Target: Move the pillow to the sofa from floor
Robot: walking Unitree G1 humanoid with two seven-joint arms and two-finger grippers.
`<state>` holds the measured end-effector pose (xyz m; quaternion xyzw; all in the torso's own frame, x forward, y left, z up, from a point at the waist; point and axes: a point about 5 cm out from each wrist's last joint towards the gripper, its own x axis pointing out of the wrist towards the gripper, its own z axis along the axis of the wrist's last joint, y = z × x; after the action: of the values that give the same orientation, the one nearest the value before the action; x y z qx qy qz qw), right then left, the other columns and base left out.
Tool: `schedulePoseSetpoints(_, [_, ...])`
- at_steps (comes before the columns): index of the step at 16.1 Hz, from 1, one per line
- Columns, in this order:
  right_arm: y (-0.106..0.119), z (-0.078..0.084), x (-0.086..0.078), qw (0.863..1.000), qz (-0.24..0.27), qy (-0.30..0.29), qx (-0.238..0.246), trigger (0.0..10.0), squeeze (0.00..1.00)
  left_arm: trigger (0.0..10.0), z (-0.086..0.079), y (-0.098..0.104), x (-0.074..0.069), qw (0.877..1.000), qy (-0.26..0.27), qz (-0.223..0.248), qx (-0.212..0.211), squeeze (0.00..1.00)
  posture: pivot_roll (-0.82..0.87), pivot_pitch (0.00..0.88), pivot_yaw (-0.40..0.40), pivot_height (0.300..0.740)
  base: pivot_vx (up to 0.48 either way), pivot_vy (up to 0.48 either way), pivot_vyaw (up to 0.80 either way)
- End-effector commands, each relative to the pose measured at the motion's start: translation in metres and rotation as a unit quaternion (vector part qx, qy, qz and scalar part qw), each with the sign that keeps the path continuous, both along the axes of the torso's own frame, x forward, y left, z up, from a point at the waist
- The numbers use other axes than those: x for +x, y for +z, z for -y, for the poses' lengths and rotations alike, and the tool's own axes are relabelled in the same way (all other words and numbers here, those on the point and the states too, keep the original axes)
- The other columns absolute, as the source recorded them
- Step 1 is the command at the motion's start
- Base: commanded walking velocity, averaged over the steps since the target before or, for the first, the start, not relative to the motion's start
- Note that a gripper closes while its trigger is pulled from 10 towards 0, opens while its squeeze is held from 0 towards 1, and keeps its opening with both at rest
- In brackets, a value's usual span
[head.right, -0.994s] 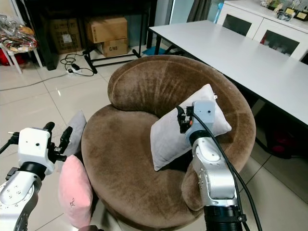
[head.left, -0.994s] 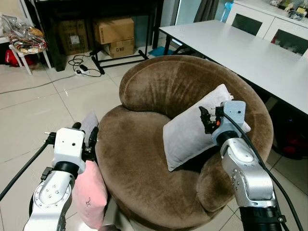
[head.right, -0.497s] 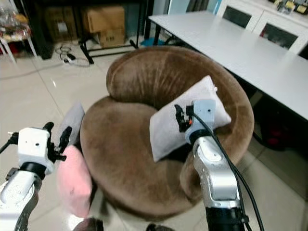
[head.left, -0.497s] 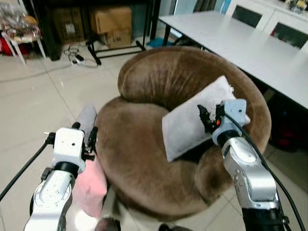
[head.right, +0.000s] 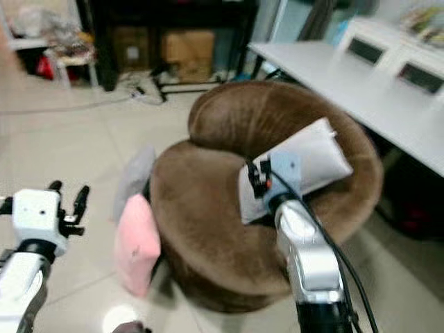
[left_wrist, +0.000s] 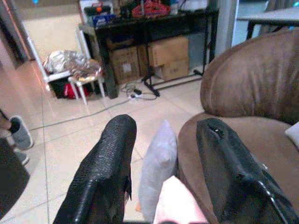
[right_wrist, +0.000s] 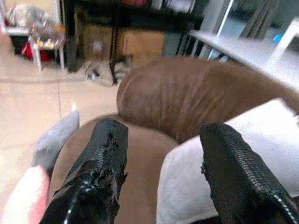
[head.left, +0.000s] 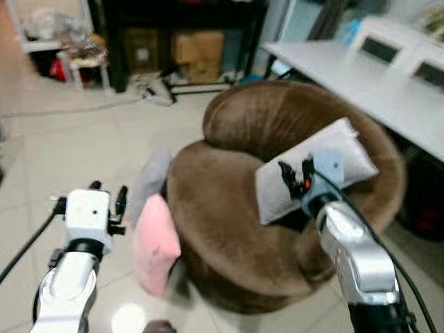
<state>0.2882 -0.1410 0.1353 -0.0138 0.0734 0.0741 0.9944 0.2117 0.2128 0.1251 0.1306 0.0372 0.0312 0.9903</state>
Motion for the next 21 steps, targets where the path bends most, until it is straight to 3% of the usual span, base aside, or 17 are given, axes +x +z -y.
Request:
schedulePoseSetpoints(1, [-0.003, 0.007, -0.001, 1.000, -0.012, -0.007, -0.005, 10.0, 0.00, 10.0, 0.007, 0.002, 0.002, 1.000, -0.008, 0.007, -0.007, 0.00, 0.05, 0.000, -0.128, 0.740, 0.000, 0.000, 0.00])
schedulePoseSetpoints(4, [-0.009, 0.003, -0.004, 0.999, -0.028, 0.016, -0.027, 10.0, 0.00, 10.0, 0.005, 0.001, 0.001, 1.000, 0.000, 0.006, -0.009, 0.00, 0.06, 0.000, -0.148, 0.740, 0.000, 0.296, 0.00])
schedulePoseSetpoints(11, [-0.023, 0.015, -0.008, 0.997, -0.046, -0.002, -0.065, 10.0, 0.00, 10.0, -0.007, -0.010, -0.003, 0.999, 0.014, -0.001, 0.031, 0.00, 0.05, 0.000, -0.106, 0.740, 0.000, 0.320, 0.00])
schedulePoseSetpoints(15, [-0.026, 0.017, -0.011, 0.997, -0.048, -0.024, -0.062, 10.0, 0.00, 10.0, -0.009, -0.015, -0.001, 0.999, -0.001, -0.002, 0.034, 0.00, 0.03, 0.000, -0.039, 0.740, 0.000, 0.305, 0.00])
schedulePoseSetpoints(16, [-0.026, 0.017, -0.013, 0.997, -0.045, -0.030, -0.058, 10.0, 0.04, 10.0, -0.010, -0.016, 0.001, 0.999, -0.005, -0.001, 0.034, 0.00, 0.02, 0.000, -0.013, 0.740, 0.000, 0.289, 0.00])
schedulePoseSetpoints(18, [-0.028, 0.021, -0.018, 0.996, -0.045, -0.041, -0.070, 10.0, 1.00, 10.0, -0.012, -0.018, 0.003, 0.999, -0.012, -0.001, 0.037, 0.00, 0.01, 0.000, 0.002, 0.740, 0.000, 0.289, 0.00])
schedulePoseSetpoints(21, [-0.029, 0.019, -0.021, 0.995, -0.040, -0.028, -0.090, 10.0, 1.00, 10.0, -0.013, -0.020, 0.006, 0.999, -0.020, 0.002, 0.041, 0.00, 0.00, 0.000, 0.010, 0.740, 0.000, 0.290, 0.00])
